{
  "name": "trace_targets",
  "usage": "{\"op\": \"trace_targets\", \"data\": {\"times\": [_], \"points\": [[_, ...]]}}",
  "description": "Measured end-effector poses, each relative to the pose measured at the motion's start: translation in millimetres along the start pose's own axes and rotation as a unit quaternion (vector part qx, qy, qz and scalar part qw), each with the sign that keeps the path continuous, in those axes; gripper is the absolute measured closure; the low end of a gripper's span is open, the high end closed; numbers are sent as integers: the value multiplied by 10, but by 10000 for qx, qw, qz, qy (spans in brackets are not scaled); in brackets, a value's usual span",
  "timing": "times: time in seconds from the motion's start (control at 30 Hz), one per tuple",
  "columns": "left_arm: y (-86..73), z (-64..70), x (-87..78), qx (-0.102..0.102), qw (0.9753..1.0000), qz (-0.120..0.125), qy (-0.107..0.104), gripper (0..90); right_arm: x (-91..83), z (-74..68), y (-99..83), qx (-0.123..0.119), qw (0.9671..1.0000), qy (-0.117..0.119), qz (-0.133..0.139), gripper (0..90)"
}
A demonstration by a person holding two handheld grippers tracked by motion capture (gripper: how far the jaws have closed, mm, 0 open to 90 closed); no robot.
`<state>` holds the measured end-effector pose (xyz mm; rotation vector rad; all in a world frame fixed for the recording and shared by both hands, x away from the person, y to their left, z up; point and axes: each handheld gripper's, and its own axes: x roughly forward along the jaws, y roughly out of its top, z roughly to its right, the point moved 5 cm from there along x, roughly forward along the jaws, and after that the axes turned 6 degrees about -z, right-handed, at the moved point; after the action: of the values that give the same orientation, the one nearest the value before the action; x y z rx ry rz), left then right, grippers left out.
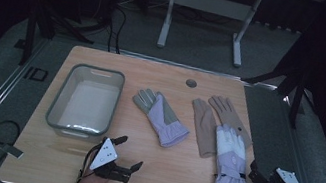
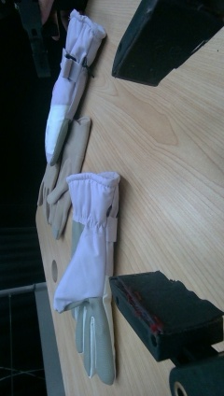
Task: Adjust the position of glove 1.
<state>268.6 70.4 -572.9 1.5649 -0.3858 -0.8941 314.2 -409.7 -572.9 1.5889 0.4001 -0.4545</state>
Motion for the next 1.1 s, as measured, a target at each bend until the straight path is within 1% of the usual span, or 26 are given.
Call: {"op": "trace_targets", "data": {"times": [0.17,0.2,0.33,0.37,0.43,0.57,0.6,0.67,0.7,0.73,0.77,0.83,0.87,0.9,0.93,0.97,1.0,1.03,1.07,1.1], "points": [[1,-1,2,4,10000,2,11,30,-6,13,0,73,10000,43,-14,126],[1,0,3,8,10000,3,15,31,0,28,7,143,9998,50,-96,127],[1,-5,2,-15,10000,1,8,31,-19,41,48,172,9997,87,-134,129],[1,-5,2,-23,10000,4,8,31,-29,44,74,160,9997,126,-132,129],[1,-3,2,-9,10000,5,6,31,-63,42,176,84,9999,106,-95,129],[1,-5,1,-20,10000,7,1,31,-92,-9,362,-1,9995,268,-149,124],[1,-6,1,-23,10000,8,2,31,-96,-32,415,7,9992,358,-161,124],[1,-6,1,-22,10000,9,-1,31,-102,-97,524,-60,9983,536,-224,119],[1,-5,0,-19,10000,9,-2,31,-111,-145,595,-142,9979,593,-224,120],[1,-4,0,-18,10000,9,-1,31,-111,-145,595,-142,9979,593,-224,120],[1,-2,0,1,10000,12,-8,31,-122,-224,693,-297,9971,647,-251,132],[1,-2,0,-4,10000,12,-8,31,-133,-327,798,-335,9944,956,-307,137],[1,-3,0,-7,10000,11,-10,31,-135,-373,850,-365,9934,1046,-303,137],[1,-3,0,-7,10000,11,-10,31,-135,-373,850,-365,9934,1046,-303,137],[1,-4,0,-17,10000,12,-10,31,-131,-469,951,-441,9928,1082,-263,136],[2,-4,2,-33,10000,22,-11,31,-131,-469,951,-441,9928,1082,-263,136],[1,-7,0,-32,10000,13,-23,31,-125,-578,1043,-452,9911,1220,-277,130],[1,-7,0,-32,10000,13,-23,31,-127,-641,1083,-501,9887,1385,-282,125],[1,-7,0,-32,10000,9,-28,31,-134,-700,1121,-561,9878,1436,-229,127],[1,-7,0,-32,10000,9,-28,31,-134,-700,1121,-561,9878,1436,-229,127]]}}
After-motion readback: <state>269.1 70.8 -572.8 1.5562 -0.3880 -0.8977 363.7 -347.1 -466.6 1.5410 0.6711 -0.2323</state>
